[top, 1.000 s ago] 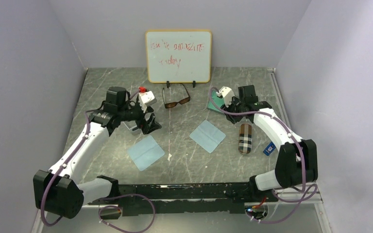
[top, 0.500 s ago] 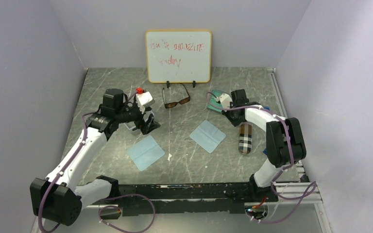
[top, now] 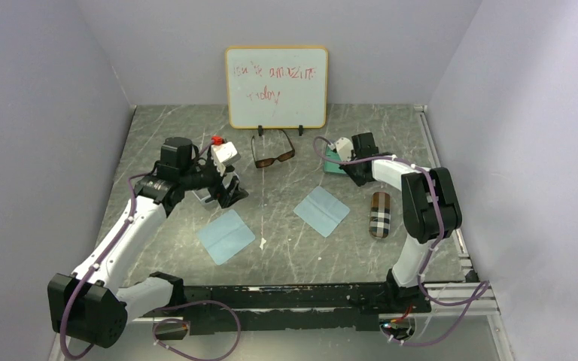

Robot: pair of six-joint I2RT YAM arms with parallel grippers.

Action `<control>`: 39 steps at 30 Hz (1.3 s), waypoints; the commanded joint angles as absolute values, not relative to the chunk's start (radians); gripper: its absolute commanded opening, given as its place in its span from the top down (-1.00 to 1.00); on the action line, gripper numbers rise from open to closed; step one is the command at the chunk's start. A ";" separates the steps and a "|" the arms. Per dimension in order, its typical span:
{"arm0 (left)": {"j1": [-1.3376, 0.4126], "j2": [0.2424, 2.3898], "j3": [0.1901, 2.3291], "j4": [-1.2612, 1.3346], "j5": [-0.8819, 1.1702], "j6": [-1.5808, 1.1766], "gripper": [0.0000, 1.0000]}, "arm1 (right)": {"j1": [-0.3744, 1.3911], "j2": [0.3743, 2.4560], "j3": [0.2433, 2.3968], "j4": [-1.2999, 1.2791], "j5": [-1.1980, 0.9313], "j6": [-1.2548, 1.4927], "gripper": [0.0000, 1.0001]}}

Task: Organize the sunglasses
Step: Adjust the sunglasses case at the center of the board.

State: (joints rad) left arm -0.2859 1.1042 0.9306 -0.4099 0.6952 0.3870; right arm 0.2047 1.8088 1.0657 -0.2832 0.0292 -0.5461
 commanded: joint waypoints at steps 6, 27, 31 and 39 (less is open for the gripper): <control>-0.290 1.106 0.942 -0.400 0.695 0.379 -0.93 | 0.217 1.878 1.165 -0.304 0.004 -0.566 0.61; -0.290 1.073 0.912 -0.374 0.693 0.379 -0.94 | -0.083 1.752 1.155 -0.477 -0.277 -0.997 0.01; -0.289 1.065 0.910 -0.379 0.687 0.381 -0.93 | -0.103 1.808 1.181 -0.461 -0.344 -1.060 -0.10; -0.290 1.044 0.896 -0.371 0.675 0.378 -0.93 | -0.101 1.876 1.221 -0.427 -0.457 -1.068 -0.18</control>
